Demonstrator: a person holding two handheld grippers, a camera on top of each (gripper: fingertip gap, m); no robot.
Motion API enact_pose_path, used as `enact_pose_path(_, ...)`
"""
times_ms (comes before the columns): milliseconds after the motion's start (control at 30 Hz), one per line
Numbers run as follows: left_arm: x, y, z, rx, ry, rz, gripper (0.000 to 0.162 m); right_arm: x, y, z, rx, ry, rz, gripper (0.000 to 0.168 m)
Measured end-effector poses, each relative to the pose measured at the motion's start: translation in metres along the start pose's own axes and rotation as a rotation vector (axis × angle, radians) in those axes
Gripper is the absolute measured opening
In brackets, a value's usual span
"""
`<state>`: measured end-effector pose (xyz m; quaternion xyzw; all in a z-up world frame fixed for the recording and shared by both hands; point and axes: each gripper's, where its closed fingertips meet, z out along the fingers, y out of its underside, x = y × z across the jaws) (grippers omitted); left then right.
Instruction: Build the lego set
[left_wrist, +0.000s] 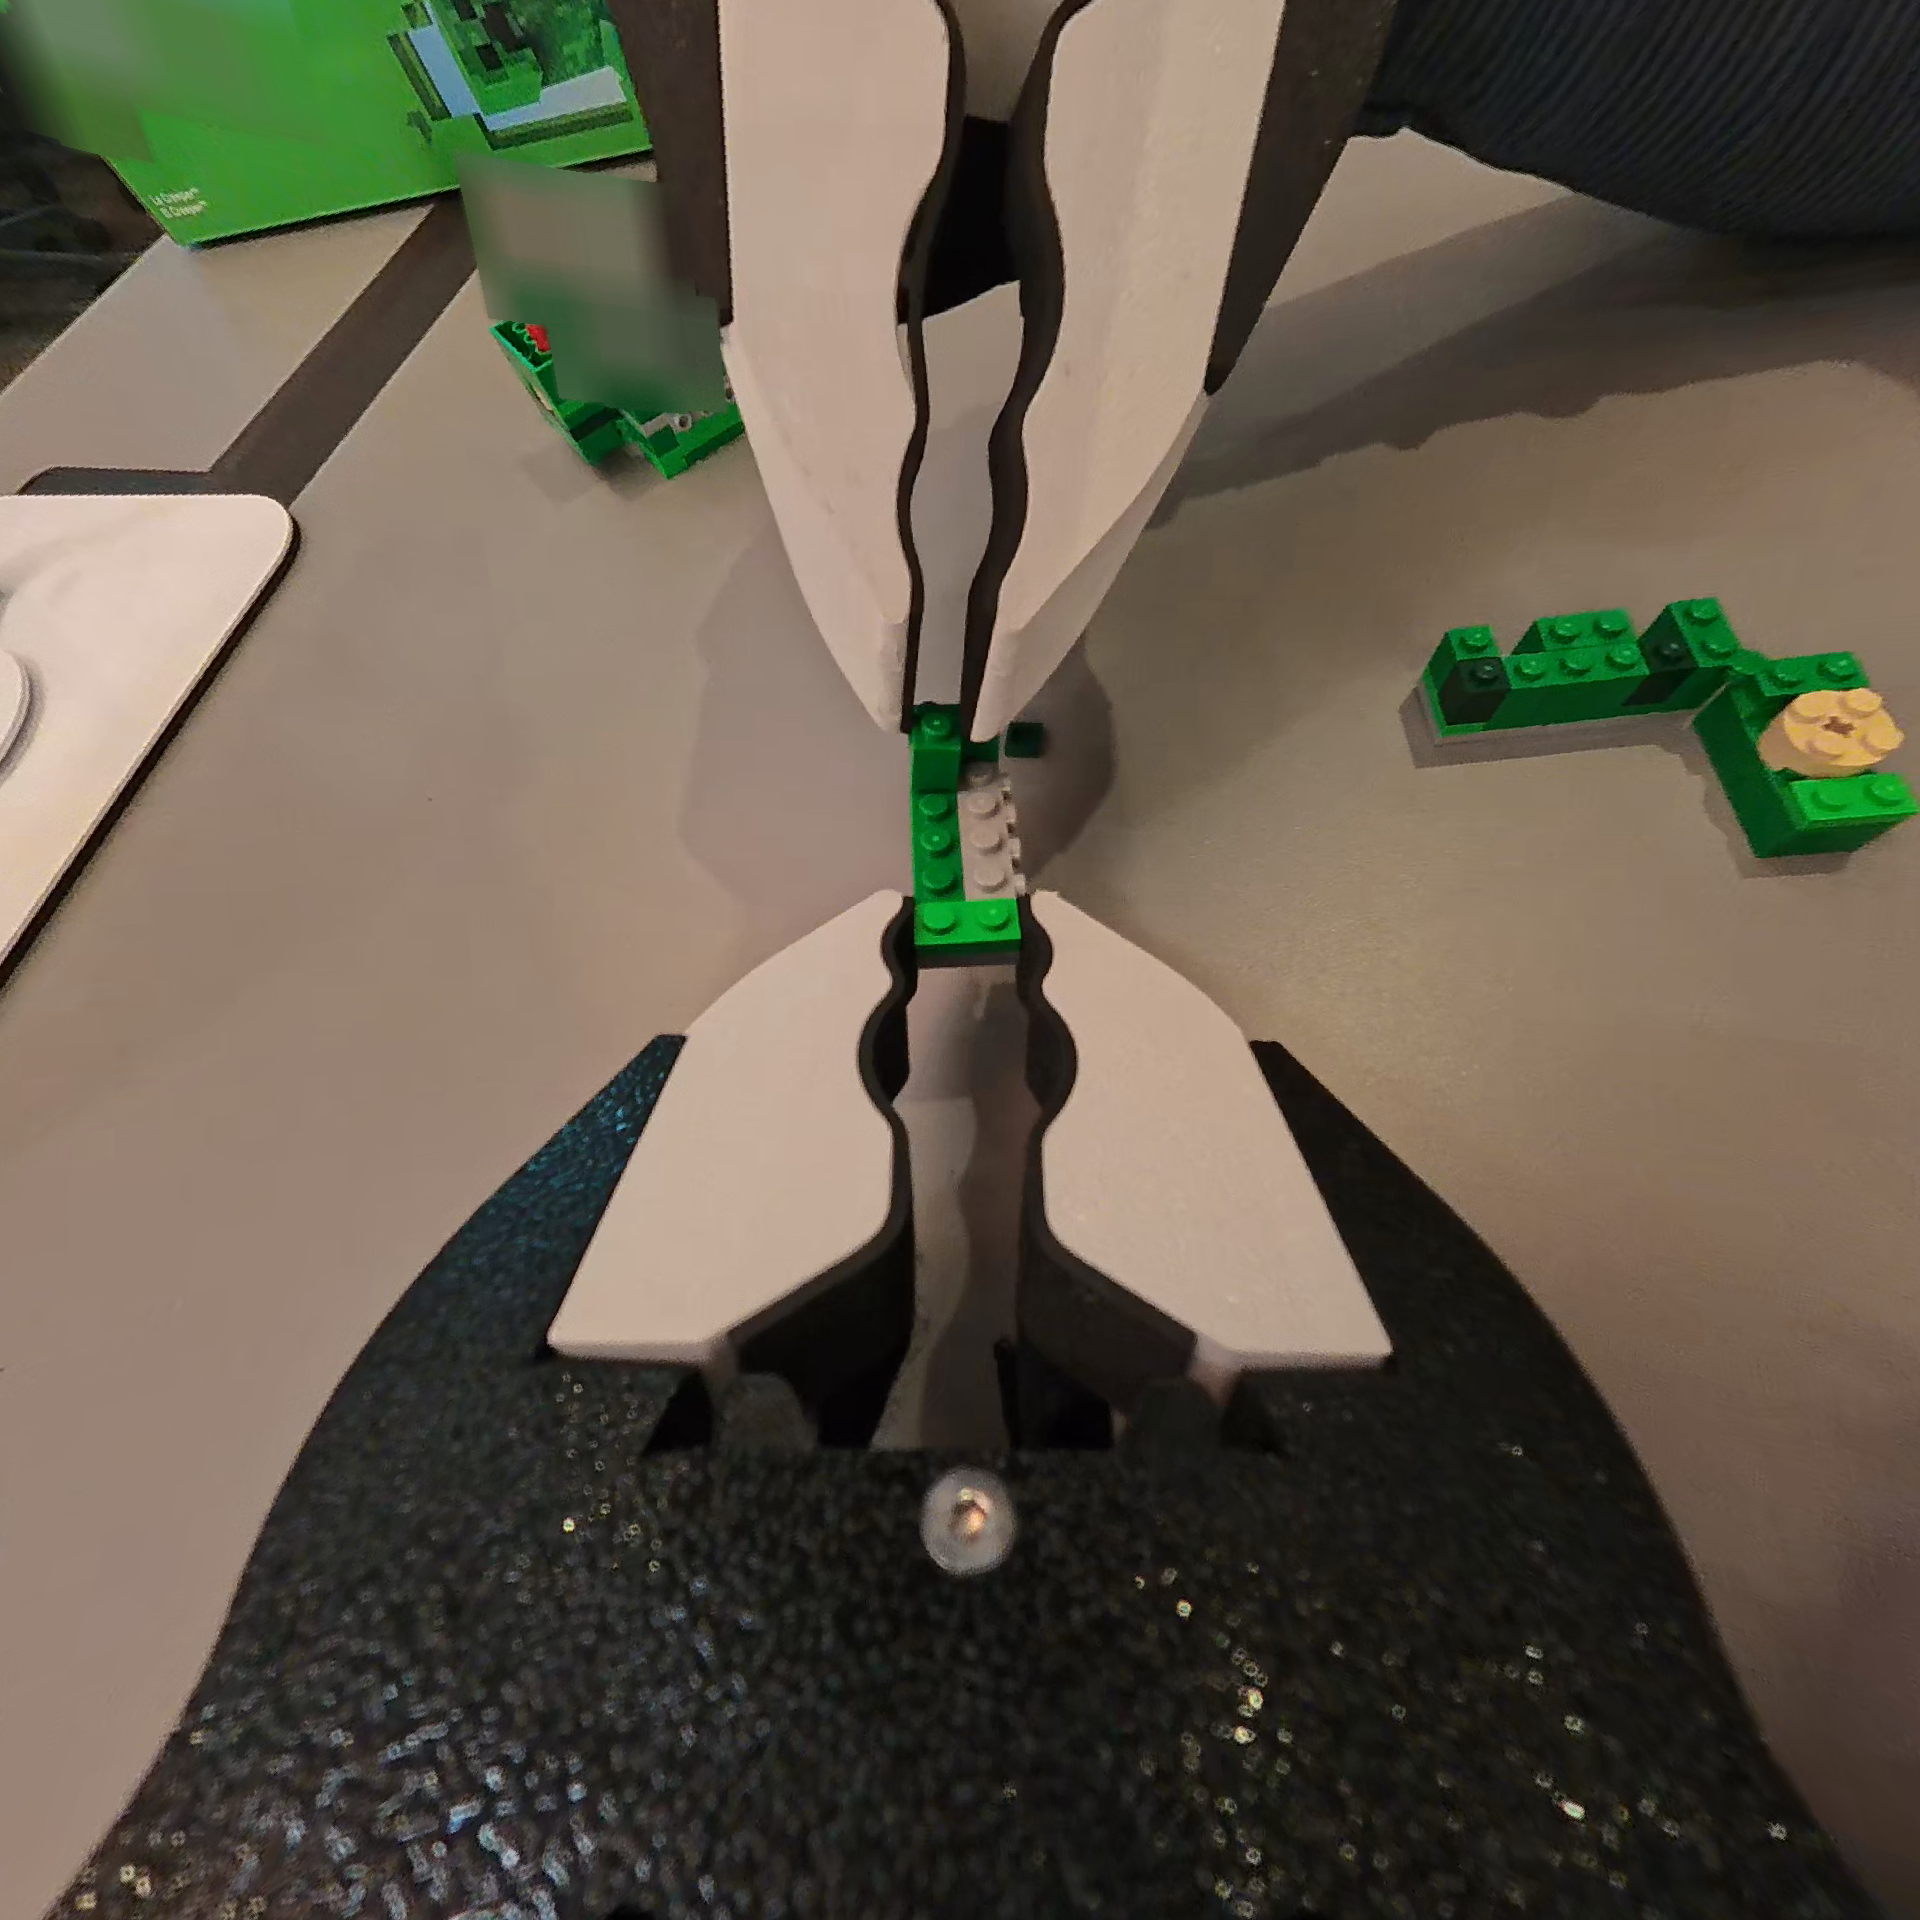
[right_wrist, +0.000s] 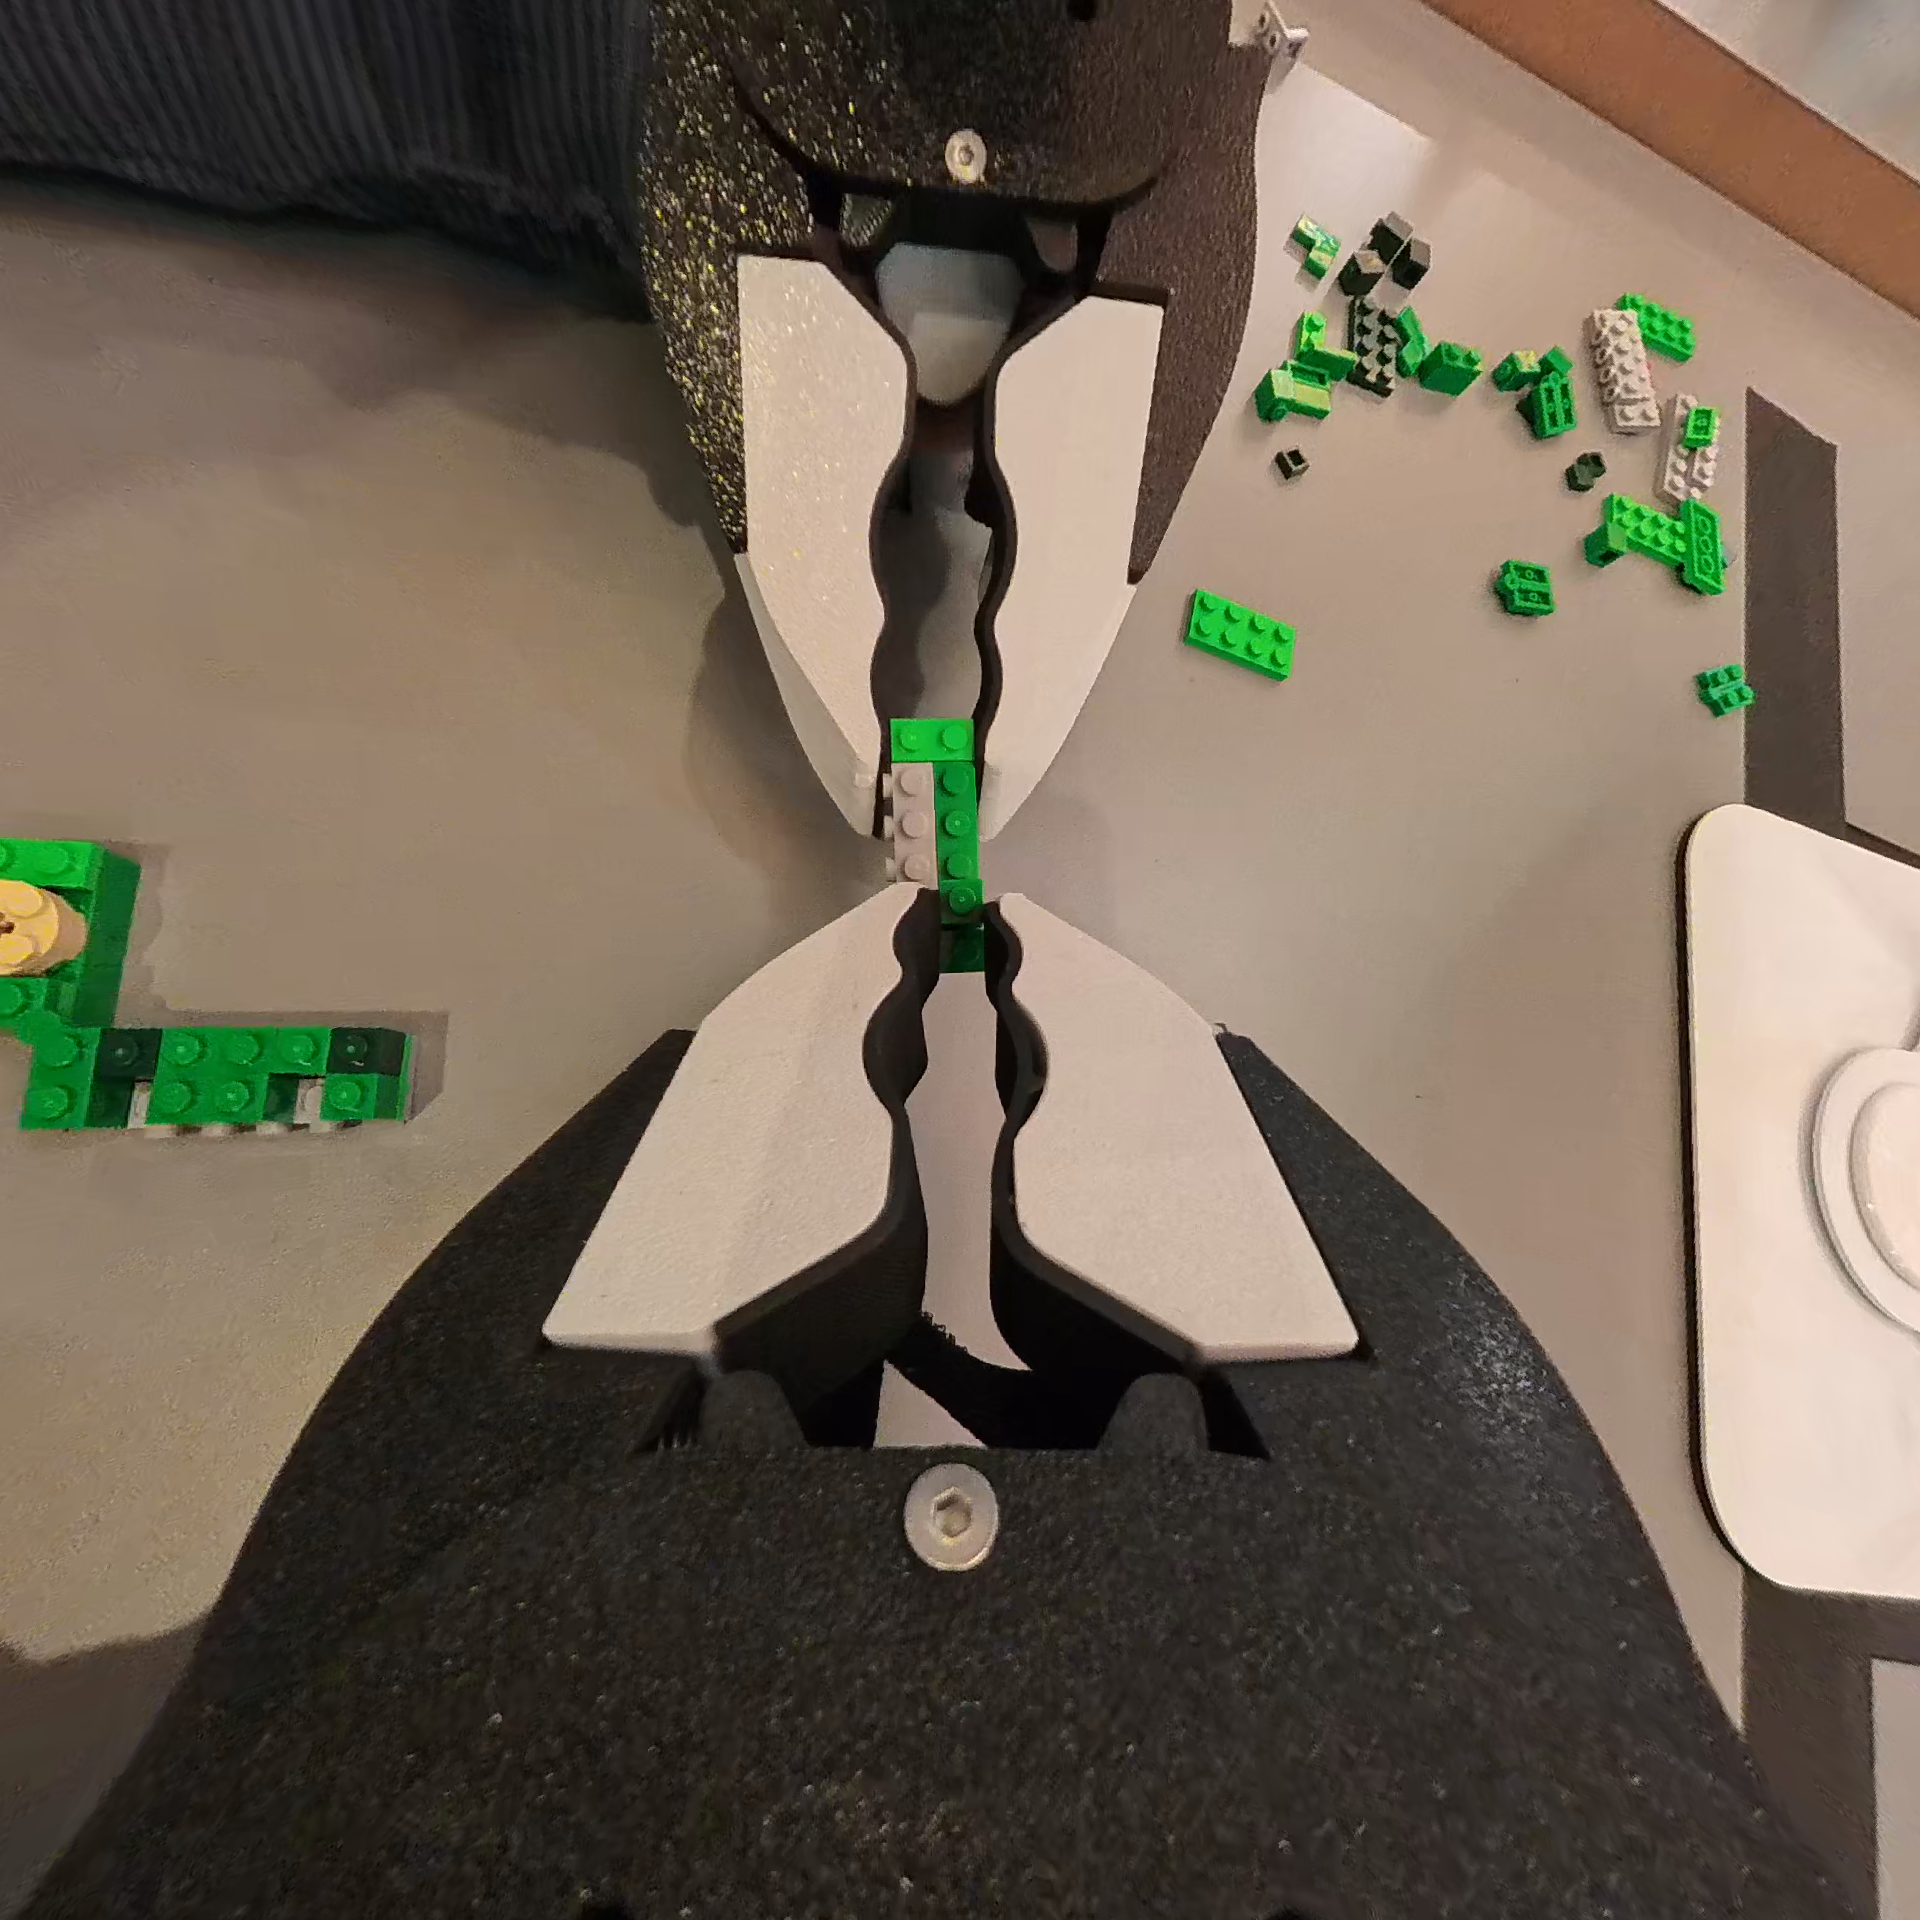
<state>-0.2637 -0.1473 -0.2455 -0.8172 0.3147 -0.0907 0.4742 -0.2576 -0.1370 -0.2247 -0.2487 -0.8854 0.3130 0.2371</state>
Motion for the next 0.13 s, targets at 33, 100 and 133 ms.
enact_pose_path(33,-0.0001,0.0002,0.0,-0.001,-0.001,0.0,0.017,0.0002,0.0,0.0001,-0.001,0.001,0.001,0.008)
enact_pose_path(100,-0.0002,0.0001,0.0,0.0,-0.002,-0.001,0.017,0.0,-0.0001,0.0001,0.001,0.0,0.004,0.008)
enact_pose_path(133,-0.0003,0.0,-0.0001,0.001,-0.002,-0.001,0.017,-0.0001,-0.0003,0.0,0.003,-0.001,0.006,0.008)
